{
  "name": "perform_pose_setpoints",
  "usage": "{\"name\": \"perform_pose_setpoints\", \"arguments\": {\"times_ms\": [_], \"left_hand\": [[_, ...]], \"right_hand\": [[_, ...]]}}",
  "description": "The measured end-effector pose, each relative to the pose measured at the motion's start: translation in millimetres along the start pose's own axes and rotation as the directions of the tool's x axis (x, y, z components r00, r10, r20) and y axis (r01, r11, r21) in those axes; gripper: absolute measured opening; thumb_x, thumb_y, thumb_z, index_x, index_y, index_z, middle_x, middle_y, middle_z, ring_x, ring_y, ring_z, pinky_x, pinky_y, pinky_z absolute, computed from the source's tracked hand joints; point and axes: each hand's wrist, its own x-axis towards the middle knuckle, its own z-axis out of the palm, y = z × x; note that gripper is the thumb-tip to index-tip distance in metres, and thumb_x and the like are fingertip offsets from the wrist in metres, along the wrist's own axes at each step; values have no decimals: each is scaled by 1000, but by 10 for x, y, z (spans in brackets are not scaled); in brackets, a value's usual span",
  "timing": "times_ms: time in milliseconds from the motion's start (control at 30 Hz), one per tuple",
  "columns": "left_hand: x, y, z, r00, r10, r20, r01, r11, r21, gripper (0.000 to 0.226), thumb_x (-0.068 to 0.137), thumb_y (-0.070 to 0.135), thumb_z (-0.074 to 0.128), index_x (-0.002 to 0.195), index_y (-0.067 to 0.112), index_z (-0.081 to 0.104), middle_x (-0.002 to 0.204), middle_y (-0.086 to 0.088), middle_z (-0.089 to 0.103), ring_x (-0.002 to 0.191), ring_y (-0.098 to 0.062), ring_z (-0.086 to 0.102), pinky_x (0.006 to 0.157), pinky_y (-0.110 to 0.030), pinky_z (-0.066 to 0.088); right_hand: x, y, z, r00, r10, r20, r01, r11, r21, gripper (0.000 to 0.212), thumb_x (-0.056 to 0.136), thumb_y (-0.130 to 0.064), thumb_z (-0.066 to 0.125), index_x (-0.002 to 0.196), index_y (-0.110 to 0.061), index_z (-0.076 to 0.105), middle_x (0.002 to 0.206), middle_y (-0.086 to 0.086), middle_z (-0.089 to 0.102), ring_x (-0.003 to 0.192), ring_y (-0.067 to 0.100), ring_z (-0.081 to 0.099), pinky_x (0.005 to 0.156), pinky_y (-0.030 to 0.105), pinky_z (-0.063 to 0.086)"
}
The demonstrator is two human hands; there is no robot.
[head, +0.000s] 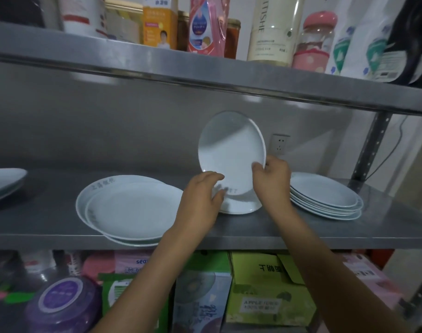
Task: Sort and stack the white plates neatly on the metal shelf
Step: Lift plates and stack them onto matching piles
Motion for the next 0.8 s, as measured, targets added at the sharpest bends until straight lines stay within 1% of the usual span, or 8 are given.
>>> {"name": "perform_pose_setpoints", "arguments": {"times_ms": [67,167,233,333,467,667,733,800], "left_hand": [[-26,-26,-47,1000,9,-1,-9,1000,2,34,91,22,64,125,15,63,132,0,57,127,-15,45,98,-11,23],[-67,-74,-136,999,13,-42,-13,1000,10,33,88,24,68,120,15,66,130,0,58,127,-16,44,100,-13,23],[-95,-117,-203,995,43,-88,-39,998,56,28,87,24,70,112,14,70,122,-1,63,121,-18,49,97,-13,25],[-140,-178,-352,985,79,-152,-62,992,114,16,86,23,71,97,12,75,104,-2,69,106,-21,55,88,-12,27],[-202,-241,-572,978,88,-190,-60,987,148,12,83,23,74,86,12,76,93,-1,70,99,-21,57,85,-10,27],[-323,-373,-846,972,121,-200,-79,976,205,12,76,19,80,83,10,75,84,-1,72,102,-26,60,87,-10,28],[-359,-413,-938,966,124,-226,-78,976,202,13,76,19,80,82,9,75,83,-1,72,96,-25,61,85,-10,31],[-394,-476,-1027,962,114,-248,-69,981,184,15,76,21,80,81,8,74,83,-3,71,91,-24,62,83,-12,34]], "right_hand": [[-36,-93,56,986,158,49,-165,962,217,13,82,-3,54,73,1,63,70,19,65,63,28,62,54,43,54],[-109,-211,132,910,332,247,-413,777,475,15,86,3,53,78,-5,62,80,12,68,70,28,68,56,40,59],[-156,-262,190,863,373,339,-503,687,525,13,86,6,53,87,-3,62,85,11,69,71,27,69,59,40,60],[-220,-315,304,806,409,429,-592,583,557,18,87,8,53,103,6,59,97,18,68,80,32,69,61,43,60],[-314,-370,455,728,369,578,-684,455,570,24,87,10,49,110,6,55,110,21,66,94,36,67,67,45,60],[-487,-484,658,666,314,676,-735,430,525,32,87,5,54,119,8,54,112,22,68,98,36,68,78,45,58],[-532,-538,694,680,275,679,-708,487,511,30,88,1,59,116,10,56,109,22,69,97,35,69,78,41,59],[-593,-605,725,728,268,631,-637,605,478,26,88,-5,65,108,11,62,101,23,70,93,34,70,68,32,60]]}}
